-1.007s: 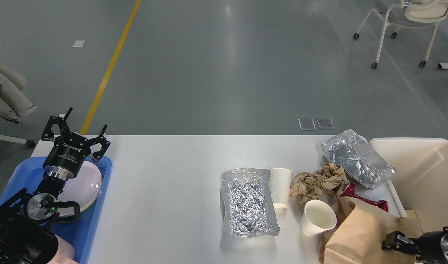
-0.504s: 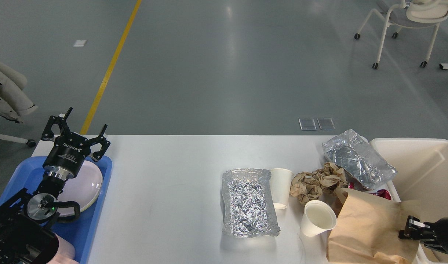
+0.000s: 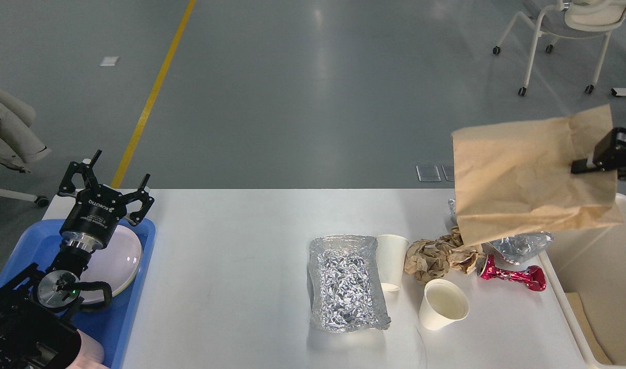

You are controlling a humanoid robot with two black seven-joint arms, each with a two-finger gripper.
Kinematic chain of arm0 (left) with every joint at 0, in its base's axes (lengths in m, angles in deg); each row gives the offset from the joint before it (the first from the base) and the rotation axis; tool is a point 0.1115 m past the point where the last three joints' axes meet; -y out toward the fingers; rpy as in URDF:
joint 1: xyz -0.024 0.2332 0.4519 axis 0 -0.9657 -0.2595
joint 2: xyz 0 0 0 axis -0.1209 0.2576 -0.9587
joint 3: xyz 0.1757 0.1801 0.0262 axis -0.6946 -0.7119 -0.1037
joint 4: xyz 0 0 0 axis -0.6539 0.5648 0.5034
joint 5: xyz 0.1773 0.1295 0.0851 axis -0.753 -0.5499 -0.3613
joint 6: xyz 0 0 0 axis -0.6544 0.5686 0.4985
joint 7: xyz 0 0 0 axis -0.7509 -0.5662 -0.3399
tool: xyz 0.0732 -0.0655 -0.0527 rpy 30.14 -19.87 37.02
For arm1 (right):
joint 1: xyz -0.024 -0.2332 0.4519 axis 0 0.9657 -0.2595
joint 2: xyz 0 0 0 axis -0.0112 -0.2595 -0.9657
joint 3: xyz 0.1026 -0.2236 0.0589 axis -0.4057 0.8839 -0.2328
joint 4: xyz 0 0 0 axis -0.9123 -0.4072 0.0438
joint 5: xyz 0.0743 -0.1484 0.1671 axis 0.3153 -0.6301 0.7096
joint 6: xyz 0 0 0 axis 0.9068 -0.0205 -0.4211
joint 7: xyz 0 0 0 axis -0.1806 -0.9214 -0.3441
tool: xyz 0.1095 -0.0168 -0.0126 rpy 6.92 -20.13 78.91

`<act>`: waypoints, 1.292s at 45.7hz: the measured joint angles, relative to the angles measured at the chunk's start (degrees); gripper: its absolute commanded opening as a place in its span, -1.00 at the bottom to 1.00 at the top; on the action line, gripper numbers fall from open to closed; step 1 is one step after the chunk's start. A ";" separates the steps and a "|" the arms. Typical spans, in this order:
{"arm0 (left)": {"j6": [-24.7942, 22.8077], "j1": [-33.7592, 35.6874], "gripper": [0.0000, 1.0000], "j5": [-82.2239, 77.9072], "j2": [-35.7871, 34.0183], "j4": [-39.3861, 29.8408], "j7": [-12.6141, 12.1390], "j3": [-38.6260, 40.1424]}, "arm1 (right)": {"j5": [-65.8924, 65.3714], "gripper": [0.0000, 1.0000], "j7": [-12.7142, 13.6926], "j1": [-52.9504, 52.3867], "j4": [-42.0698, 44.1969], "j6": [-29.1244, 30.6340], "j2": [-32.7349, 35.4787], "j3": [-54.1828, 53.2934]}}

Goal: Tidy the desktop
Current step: 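Lift the brown paper bag and drop it into the white bin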

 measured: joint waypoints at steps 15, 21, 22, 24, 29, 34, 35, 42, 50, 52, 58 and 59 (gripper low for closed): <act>0.00 0.00 1.00 0.00 0.08 0.00 0.00 0.00 | 0.74 -1.00 3.45 -11.12 7.90 5.07 -19.35 0.93; 0.00 0.00 1.00 0.00 0.09 0.00 0.00 0.00 | 5.27 -1.00 3.40 -15.05 13.03 7.62 -29.35 4.17; 0.00 0.00 1.00 0.00 0.09 0.00 0.00 0.00 | 6.40 -1.00 3.37 -15.66 13.34 7.84 -30.65 5.10; 0.00 0.00 1.00 0.00 0.09 0.00 0.00 0.05 | 8.92 -1.00 3.35 -16.94 13.76 8.09 -33.14 7.26; 0.00 0.00 1.00 0.00 0.09 0.00 0.00 0.07 | 12.90 -1.00 3.32 -18.23 13.90 7.77 -36.19 11.47; 0.00 0.00 1.00 0.00 0.09 0.00 0.00 0.08 | 13.56 -1.00 3.05 -17.28 14.27 5.82 -36.21 17.74; 0.00 0.00 1.00 0.00 0.09 0.00 0.00 0.08 | 13.55 -1.00 2.94 -16.57 14.53 5.19 -35.89 19.08; -0.09 0.00 1.00 0.00 0.09 0.00 0.00 0.09 | 12.69 -1.00 0.38 -6.88 20.35 -0.69 -32.83 26.82; -0.10 0.00 1.00 0.00 0.04 0.00 0.00 0.02 | 8.75 -1.00 -2.23 6.67 29.34 -8.90 -30.35 30.85; -0.10 0.00 1.00 -0.01 0.00 0.00 0.00 0.01 | 7.91 -1.00 -3.14 10.87 31.82 -11.09 -29.26 31.19; -0.10 0.00 1.00 -0.01 0.00 0.00 0.00 0.00 | 6.07 -1.00 -7.47 24.24 42.13 -16.95 -27.83 31.74; -0.10 0.00 1.00 0.00 0.00 0.00 0.00 0.00 | 6.03 -1.00 -8.26 26.40 43.96 -17.89 -27.77 31.87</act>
